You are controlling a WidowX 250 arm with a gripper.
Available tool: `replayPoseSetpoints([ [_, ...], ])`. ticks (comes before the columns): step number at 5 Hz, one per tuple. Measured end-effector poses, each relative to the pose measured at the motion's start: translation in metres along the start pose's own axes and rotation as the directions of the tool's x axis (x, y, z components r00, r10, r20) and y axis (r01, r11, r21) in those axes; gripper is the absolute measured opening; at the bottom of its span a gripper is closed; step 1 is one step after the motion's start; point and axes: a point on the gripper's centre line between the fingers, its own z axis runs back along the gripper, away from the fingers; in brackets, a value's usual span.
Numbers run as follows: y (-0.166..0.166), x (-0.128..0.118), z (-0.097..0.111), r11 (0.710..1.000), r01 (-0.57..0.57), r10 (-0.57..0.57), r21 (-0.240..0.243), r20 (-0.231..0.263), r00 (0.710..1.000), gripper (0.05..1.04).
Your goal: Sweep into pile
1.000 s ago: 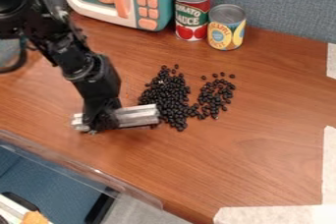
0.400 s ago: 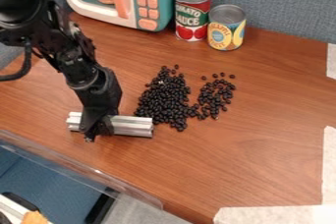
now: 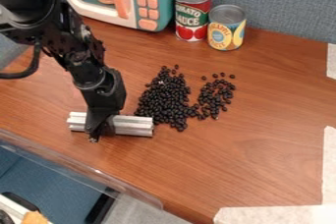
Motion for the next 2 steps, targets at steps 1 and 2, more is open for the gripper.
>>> replayPoseSetpoints([
  [1,0.008,0.013,-0.002,0.999,-0.045,0.045,-0.002,0.040,0.998,0.373],
  [2,0.016,0.025,-0.004,0.998,-0.061,0.061,0.000,0.071,0.996,0.373],
])
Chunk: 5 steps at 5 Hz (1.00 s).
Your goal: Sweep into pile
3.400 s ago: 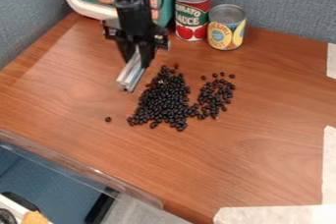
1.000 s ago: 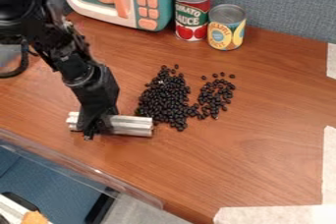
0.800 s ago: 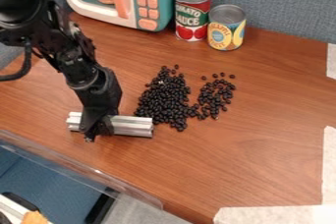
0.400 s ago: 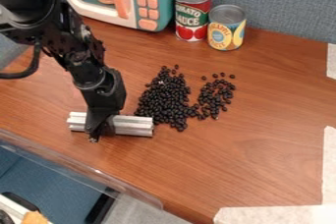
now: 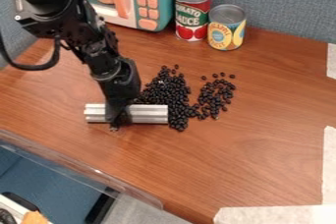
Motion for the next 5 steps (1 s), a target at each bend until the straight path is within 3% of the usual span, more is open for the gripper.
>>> replayPoseSetpoints([
  [3,0.010,0.040,-0.006,0.999,0.037,-0.037,-0.011,0.055,0.998,0.373],
  [5,0.010,0.034,-0.004,0.998,-0.055,0.056,-0.018,0.009,0.998,0.373],
])
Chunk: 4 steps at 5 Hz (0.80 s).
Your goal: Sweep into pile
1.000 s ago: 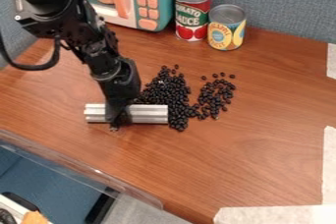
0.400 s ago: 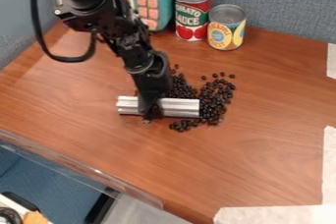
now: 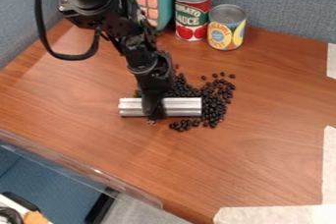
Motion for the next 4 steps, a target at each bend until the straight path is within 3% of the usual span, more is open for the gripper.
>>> replayPoseSetpoints([
  [1,0.016,-0.007,0.021,0.992,-0.121,0.121,0.044,-0.009,0.993,0.373],
  [2,0.030,-0.027,0.035,0.962,-0.271,0.272,0.041,-0.035,0.962,0.373],
  [3,0.054,-0.048,0.053,0.894,-0.443,0.447,0.074,-0.043,0.894,0.373],
  [4,0.082,-0.075,0.040,0.760,-0.638,0.649,0.124,-0.093,0.755,0.373],
])
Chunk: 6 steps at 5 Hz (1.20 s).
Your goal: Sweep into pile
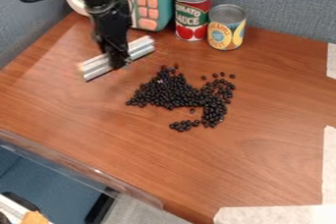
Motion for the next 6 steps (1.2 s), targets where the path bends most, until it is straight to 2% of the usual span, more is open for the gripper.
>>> replayPoseSetpoints([
  [1,0.013,-0.007,-0.019,0.971,-0.234,0.236,0.047,-0.057,0.970,0.373],
  [2,0.016,-0.008,-0.039,0.934,-0.354,0.357,0.058,-0.065,0.932,0.373],
  [3,0.014,-0.005,-0.042,0.929,-0.367,0.368,0.054,-0.028,0.929,0.373],
  [4,0.003,0.005,-0.044,0.942,-0.335,0.335,0.035,-0.008,0.942,0.373],
  [5,-0.009,0.013,-0.045,0.953,-0.302,0.302,0.024,-0.009,0.953,0.373],
  [6,-0.020,0.028,-0.046,0.961,-0.277,0.276,0.013,0.017,0.961,0.373],
])
